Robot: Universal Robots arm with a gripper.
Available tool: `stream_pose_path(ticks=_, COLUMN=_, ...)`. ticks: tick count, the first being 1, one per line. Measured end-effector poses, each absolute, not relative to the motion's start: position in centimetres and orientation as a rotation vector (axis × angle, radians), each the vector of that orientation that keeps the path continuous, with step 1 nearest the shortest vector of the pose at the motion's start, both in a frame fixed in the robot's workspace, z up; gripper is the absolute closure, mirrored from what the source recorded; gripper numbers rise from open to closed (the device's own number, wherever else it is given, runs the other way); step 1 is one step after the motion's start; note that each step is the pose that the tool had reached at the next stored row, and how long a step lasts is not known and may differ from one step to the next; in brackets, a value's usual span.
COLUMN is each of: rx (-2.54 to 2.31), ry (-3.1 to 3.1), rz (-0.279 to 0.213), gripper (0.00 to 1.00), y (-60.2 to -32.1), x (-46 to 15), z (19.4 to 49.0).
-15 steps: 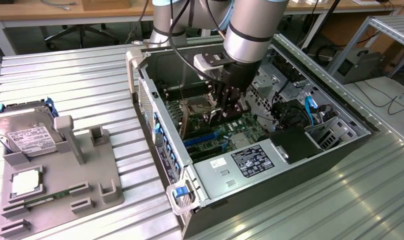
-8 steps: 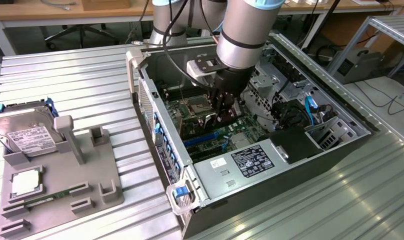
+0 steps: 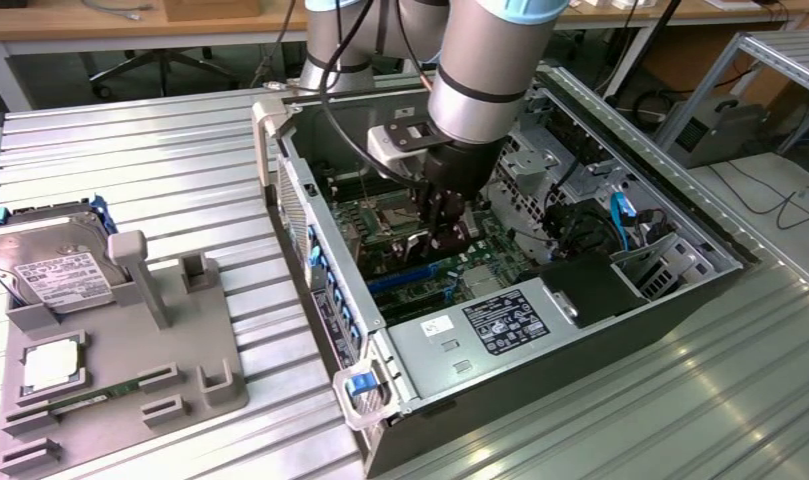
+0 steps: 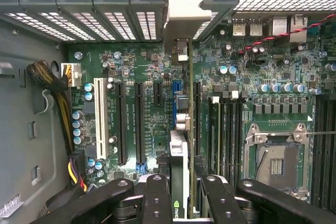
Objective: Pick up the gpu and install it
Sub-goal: 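Insert the gpu into the slot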
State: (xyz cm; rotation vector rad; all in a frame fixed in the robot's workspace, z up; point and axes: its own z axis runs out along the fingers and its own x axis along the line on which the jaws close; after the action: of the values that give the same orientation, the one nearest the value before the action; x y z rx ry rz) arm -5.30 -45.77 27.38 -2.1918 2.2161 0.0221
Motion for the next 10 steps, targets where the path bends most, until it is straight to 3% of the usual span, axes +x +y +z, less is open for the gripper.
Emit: stream_pose_path(ticks=10, rx=-2.192, ry=2.216, rz=0.021, gripper=0.73, y=-45.82, x=-5.73, z=27.38)
